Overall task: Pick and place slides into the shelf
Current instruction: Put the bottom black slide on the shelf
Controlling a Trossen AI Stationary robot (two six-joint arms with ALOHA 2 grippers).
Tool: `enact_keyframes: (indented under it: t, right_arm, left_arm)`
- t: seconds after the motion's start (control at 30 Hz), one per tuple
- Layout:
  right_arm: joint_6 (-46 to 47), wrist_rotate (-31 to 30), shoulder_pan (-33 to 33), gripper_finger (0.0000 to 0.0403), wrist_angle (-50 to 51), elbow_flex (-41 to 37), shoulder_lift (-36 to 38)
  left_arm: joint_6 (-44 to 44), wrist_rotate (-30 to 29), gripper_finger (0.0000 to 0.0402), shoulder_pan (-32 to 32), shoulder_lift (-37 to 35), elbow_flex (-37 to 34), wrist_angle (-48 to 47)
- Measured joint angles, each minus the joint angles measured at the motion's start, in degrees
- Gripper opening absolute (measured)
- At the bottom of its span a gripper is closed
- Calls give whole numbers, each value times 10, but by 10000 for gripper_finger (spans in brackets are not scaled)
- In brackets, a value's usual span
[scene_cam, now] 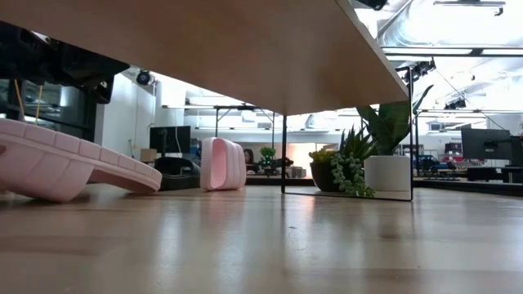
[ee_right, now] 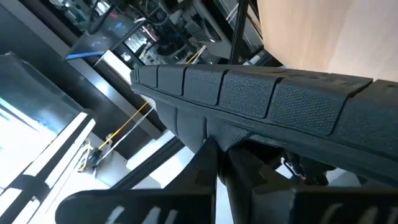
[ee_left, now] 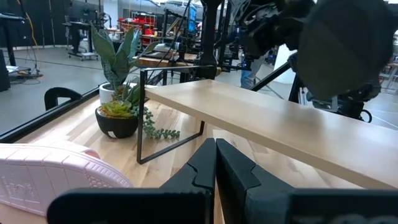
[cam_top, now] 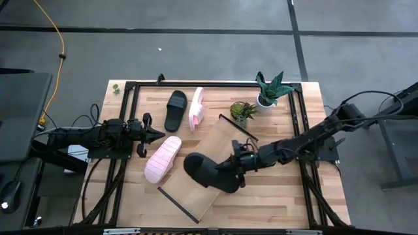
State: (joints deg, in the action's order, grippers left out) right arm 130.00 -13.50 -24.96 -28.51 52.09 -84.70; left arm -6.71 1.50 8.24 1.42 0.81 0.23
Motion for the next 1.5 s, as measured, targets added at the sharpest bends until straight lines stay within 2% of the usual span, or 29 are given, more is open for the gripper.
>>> enact_keyframes:
  t: [0.4, 0.57, 0.73, 0.9, 1.1, 1.5]
  right_arm:
    - [1, 13, -3, 0, 0, 91, -88]
    - [1, -2, -3, 0, 1, 118, -111]
    - [1, -31, -3, 0, 1, 149, -129]
    - [2, -28, -3, 0, 10, 181, -151]
    - [3, -25, -14, 0, 46, 226, -181]
    - [7, -30, -21, 0, 97, 253, -191]
  left_arm:
    - [0, 0, 1, 0, 0, 0, 0]
    - [-1, 0, 1, 0, 0, 0, 0]
    - [-31, 0, 1, 0, 0, 0, 0]
    - [-71, 0, 1, 0, 0, 0, 0]
    - [-72, 0, 1, 0, 0, 0, 0]
    - [-72, 0, 1, 0, 0, 0, 0]
